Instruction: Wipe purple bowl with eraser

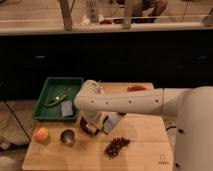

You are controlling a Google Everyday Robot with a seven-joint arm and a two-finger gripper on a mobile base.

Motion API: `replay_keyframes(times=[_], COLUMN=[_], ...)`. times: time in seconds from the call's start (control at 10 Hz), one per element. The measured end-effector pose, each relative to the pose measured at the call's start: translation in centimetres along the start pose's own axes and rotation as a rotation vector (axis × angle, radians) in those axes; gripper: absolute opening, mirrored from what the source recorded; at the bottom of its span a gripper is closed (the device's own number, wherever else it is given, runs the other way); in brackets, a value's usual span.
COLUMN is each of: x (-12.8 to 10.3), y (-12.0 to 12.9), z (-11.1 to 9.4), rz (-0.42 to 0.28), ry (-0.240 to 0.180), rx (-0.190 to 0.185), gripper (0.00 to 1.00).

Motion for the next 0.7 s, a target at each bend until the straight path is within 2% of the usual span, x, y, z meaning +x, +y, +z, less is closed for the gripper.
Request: replay_keyframes(times=[0.4, 0.7], x=[3.2, 2.1], y=[-1.3, -4.4], z=[0.5, 0.1], rz=[0.054, 0.004], ry=[0.021, 0.019], rx=[-0.005, 0.017], gripper=[0.04, 0.04])
